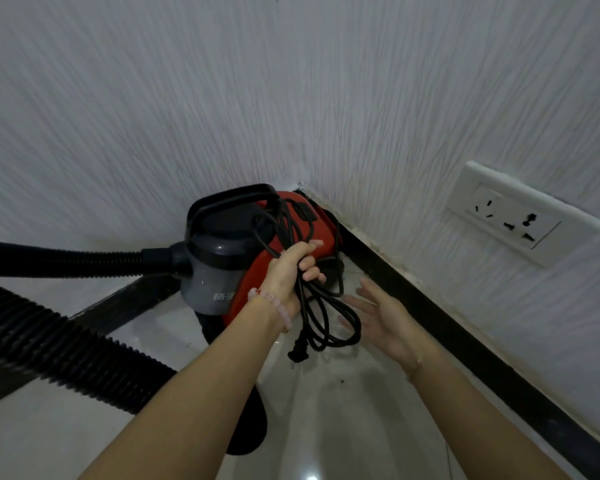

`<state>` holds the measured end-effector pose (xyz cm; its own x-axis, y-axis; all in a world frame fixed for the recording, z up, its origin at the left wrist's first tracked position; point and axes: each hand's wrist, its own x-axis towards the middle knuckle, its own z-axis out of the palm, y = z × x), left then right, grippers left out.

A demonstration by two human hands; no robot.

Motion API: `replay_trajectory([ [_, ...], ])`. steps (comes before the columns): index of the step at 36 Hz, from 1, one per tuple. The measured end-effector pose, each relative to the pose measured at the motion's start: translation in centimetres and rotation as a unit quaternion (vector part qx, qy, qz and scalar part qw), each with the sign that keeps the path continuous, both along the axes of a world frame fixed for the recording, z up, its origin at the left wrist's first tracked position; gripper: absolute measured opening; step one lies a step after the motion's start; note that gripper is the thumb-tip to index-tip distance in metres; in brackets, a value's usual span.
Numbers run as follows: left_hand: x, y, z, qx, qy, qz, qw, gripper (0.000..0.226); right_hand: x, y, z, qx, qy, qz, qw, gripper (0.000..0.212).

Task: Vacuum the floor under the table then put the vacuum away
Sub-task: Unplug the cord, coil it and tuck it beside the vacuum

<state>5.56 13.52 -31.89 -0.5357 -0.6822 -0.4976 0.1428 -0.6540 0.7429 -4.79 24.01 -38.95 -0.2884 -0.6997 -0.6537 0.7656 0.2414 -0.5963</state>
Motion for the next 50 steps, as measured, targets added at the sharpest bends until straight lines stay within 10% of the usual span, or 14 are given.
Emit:
replay_trajectory([
  [3,-0.3,0.7,-0.5,0.025,0.009,-0.020,0.999,0.018,-0.5,-1.2,0.3,-0.047,-0.076,-0.003,0.996,0.030],
  [15,-5.7,1.3,-2.4,-0.028,-0.153,-0.004,0.988,0.013,-4.7,-0.5,0.3,-0.002,0.271,0.078,0.959,0.034],
  [20,-8.3,1.3,-3.5,0.015,-0.178,0.020,0.984,0.045,-6.3,-0.1,-1.1,0.014,0.354,0.106,0.929,0.036],
  [35,-12.0,0.8,-7.7,0.003,-0.154,0.035,0.987,0.027,-4.1,0.5,-3.5,-0.011,0.493,0.054,0.868,0.064],
  [43,-12.3,-0.2,-9.1,0.030,-0.232,-0.062,0.970,0.031,-3.2,2.4,-6.3,0.001,0.690,0.118,0.714,0.084],
  [46,-12.3,0.0,-8.9,0.042,-0.266,-0.101,0.958,0.076,-2.3,2.9,-8.0,0.070,0.740,0.141,0.655,0.094],
  [50,-12.5,1.1,-9.3,0.057,-0.214,-0.123,0.967,0.079,-2.1,2.3,-8.7,0.123,0.758,0.154,0.622,0.094],
])
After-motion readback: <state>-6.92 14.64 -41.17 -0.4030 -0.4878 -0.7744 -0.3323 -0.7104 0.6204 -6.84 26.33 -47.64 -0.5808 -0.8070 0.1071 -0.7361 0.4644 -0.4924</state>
